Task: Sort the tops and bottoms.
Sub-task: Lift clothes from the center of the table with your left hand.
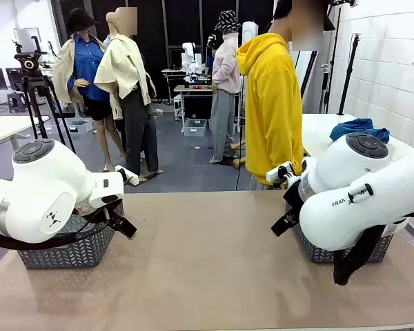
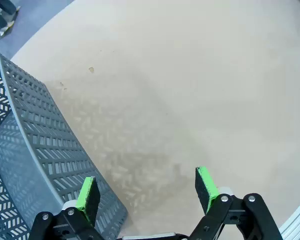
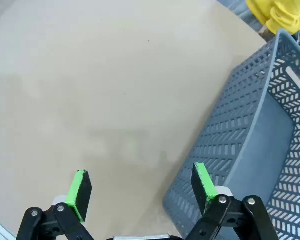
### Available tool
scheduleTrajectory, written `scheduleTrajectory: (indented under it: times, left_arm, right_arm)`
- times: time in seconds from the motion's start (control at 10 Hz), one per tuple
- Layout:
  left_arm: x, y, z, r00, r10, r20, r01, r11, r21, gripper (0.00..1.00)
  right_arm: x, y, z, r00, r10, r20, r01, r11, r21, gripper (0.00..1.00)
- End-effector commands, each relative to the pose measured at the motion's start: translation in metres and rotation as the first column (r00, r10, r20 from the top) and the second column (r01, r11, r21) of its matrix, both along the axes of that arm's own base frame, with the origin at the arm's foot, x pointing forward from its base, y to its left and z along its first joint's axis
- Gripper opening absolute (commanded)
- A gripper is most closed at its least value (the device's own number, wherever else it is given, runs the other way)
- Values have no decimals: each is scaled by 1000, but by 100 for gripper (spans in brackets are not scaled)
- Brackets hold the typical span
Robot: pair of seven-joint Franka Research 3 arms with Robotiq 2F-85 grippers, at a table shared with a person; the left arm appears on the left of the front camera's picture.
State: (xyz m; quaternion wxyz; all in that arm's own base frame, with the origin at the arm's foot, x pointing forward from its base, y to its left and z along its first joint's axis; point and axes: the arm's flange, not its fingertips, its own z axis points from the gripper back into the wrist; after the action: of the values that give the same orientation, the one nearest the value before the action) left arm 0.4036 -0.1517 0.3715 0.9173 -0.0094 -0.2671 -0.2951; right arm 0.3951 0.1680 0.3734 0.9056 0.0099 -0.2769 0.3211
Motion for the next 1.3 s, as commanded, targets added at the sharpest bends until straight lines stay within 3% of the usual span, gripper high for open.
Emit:
scheduleTrajectory:
  times: [0.0,1.0,1.2]
  left_arm:
    - [0,0,0,1000,0,0,0,1000,0,100]
    - [-1,-2,0,1000,-4,1,4,1000,2,100]
    - [4,-3,39,994,-43,103,45,999,-21,100]
  right_arm:
    - [0,0,0,1000,0,0,0,1000,0,100]
    - [0,0,0,1000,1,0,-1,1000,-1,100]
    - [7,11,37,994,9,111,-11,1000,20,100]
